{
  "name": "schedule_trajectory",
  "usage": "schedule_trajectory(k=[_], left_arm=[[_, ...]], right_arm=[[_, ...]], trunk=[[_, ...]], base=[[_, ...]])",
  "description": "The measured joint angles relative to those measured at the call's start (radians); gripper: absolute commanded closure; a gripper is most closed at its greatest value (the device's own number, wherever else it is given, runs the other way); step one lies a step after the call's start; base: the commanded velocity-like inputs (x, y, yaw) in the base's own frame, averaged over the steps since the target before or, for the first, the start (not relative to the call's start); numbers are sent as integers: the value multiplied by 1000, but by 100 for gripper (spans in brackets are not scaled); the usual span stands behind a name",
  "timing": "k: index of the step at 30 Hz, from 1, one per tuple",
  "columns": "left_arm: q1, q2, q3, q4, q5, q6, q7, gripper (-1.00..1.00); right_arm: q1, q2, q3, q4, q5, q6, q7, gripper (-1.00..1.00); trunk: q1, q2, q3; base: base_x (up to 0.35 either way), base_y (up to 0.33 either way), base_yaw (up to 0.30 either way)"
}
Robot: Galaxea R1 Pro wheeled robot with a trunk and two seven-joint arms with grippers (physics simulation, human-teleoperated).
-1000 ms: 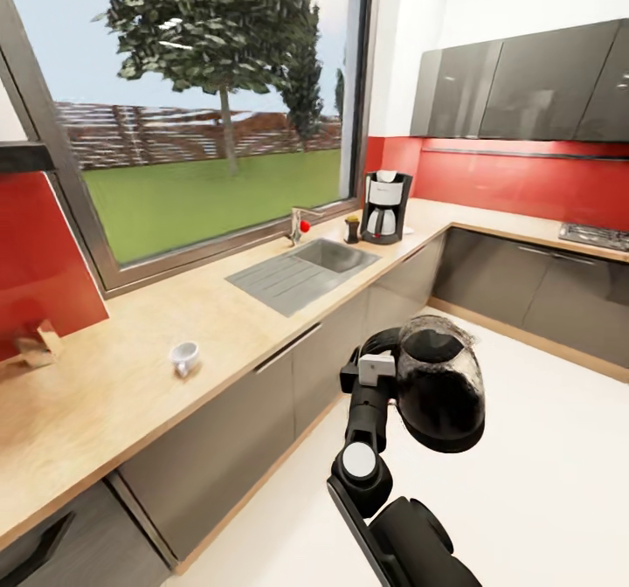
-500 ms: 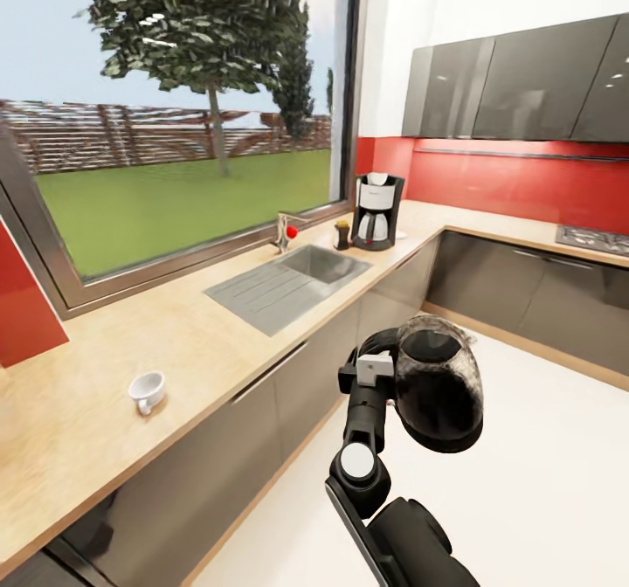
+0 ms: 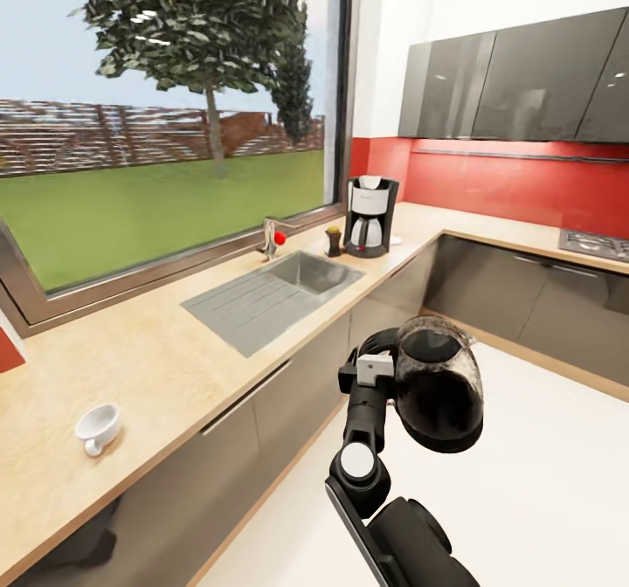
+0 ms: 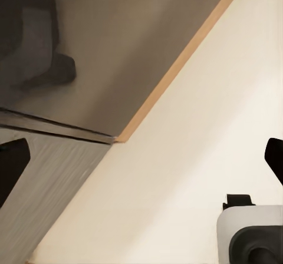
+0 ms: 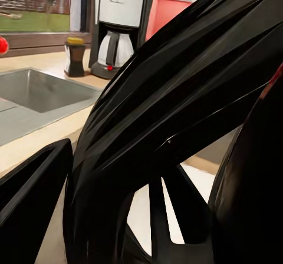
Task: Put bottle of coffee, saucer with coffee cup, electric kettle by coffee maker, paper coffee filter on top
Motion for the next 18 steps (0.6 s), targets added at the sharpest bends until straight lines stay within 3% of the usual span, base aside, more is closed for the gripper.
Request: schedule_trajectory(k=[14,18], left_arm=[[0,0,1,0,0,0,0,-100],[0,1,2,0,1,0,1,-100]], right_arm=[[0,0,0,-1,0,0,0,100],[0,-1,0,-1,0,0,0,100]], trunk=[[0,0,0],[0,0,0]], base=[[162,-237,-1],[156,-241,-166]])
